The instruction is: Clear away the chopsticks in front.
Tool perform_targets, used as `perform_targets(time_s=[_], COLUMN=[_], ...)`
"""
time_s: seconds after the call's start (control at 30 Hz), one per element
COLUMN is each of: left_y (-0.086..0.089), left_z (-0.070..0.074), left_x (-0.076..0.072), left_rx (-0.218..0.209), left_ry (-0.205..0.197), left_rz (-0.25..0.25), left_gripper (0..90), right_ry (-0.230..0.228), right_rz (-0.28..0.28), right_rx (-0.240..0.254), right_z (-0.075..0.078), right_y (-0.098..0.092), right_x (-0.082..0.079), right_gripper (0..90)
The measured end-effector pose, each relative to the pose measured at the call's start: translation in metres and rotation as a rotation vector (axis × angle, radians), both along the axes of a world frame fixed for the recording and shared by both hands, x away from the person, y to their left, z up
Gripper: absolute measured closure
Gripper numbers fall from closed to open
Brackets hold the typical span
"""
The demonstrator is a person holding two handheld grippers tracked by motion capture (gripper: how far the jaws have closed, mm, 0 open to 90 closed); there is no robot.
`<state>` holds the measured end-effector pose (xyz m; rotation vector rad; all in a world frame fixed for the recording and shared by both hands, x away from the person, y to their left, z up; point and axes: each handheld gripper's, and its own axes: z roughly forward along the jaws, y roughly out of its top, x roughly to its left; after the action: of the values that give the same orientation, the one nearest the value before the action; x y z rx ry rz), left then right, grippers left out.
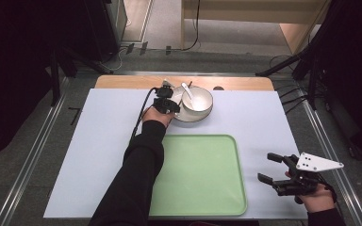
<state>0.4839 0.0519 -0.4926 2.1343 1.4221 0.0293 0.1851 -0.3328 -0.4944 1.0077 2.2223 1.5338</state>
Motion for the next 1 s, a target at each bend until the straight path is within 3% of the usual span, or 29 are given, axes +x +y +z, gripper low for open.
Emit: perform_targets(time_s=[0.1,0.2,0.37,0.53,0.8,1.0], left_y=[0.005,0.015,0.037,0.064,0.098,0.112], left_z=[0.007,0.021,0.038,0.057,0.063,0.063], left_x=[0.000,0.000,-0.002,-0.015,-0.044,-0.068], left_rx=[-0.041,-0.085,-0.086,-0.097,-0.135,-0.147], left_ry=[-0.001,-0.011,-0.021,-0.034,-0.036,-0.036], left_rz=[0.001,0.036,0.068,0.076,0.085,0.073], left_gripper=[86.6,86.7,86.7,86.7,86.7,86.7], right_ry=[0.002,0.003,0.003,0.001,0.003,0.005], right_rz=[-0.001,-0.003,-0.003,0.006,0.003,0.006], right_rx=[-0.002,0.002,0.001,-0.008,-0.011,-0.009], right_z=[0.000,-0.001,-0.001,-0.001,-0.001,-0.001], right_y=[0.000,-0.001,-0.001,0.002,0.003,0.004], right_x=[0.000,0.001,0.002,0.003,0.005,0.006], right_gripper=[16.5,16.5,16.5,16.5,16.5,16.5])
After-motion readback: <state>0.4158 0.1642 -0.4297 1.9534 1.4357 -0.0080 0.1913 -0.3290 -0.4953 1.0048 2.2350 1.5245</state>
